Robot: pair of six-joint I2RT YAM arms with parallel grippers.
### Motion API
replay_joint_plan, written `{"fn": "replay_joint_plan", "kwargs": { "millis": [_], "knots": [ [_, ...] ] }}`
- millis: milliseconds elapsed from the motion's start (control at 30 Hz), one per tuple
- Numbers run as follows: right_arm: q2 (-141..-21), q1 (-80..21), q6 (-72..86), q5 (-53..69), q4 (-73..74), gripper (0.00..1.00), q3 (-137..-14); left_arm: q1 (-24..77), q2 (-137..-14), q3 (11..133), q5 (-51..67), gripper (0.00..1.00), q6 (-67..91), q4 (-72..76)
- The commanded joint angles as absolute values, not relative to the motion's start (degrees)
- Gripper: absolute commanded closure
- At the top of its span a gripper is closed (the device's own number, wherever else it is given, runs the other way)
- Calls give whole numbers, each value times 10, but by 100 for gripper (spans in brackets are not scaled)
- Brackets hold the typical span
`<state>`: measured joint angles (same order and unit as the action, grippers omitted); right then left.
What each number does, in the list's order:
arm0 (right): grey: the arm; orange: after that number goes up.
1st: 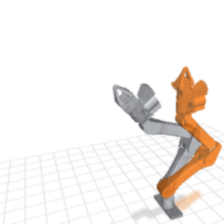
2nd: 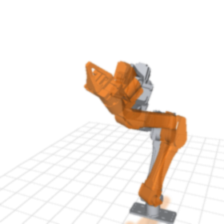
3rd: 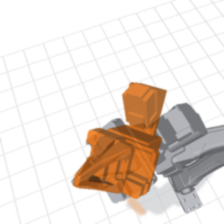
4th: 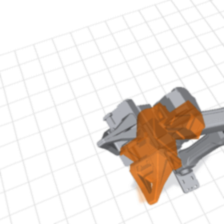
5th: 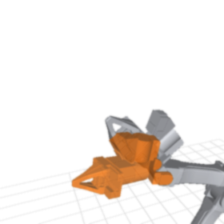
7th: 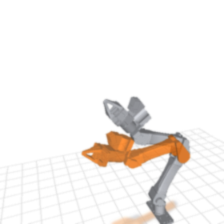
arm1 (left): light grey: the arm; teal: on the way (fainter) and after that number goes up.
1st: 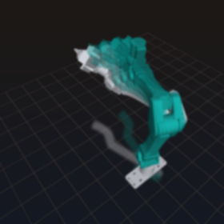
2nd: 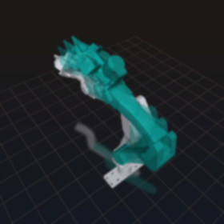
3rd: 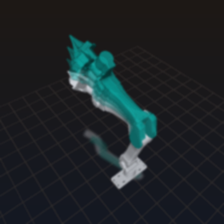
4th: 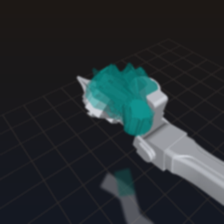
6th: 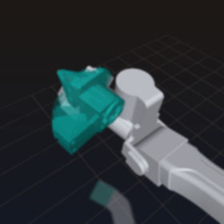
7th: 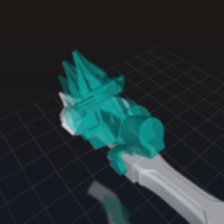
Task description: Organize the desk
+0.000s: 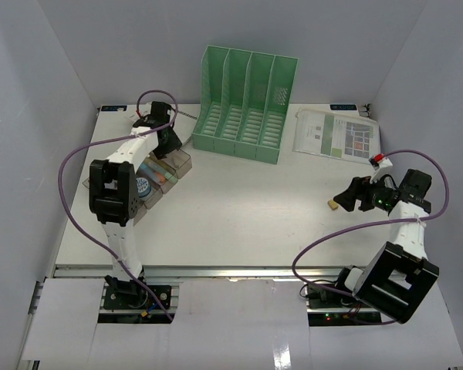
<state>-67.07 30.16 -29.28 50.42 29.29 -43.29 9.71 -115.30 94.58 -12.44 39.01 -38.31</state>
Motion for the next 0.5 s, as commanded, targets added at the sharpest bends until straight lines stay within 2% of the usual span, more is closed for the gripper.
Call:
{"fn": "replay_joint_plan", "kwargs": {
  "millis": [0, 167, 267, 467],
  "knots": [
    [-666, 265, -346, 444, 308, 11, -434, 85, -1132, 990, -70, 29, 345, -386],
    [-691, 194, -408, 326, 312, 7, -428, 84, -1051, 927, 6, 24, 253, -327],
    [-721, 171, -433, 246, 321, 8, -432, 84, -934, 808, 127, 22, 185, -263],
    [-778, 157, -449, 185, 288, 11, -447, 82, -718, 597, 262, 16, 130, -146]
  ]
}}
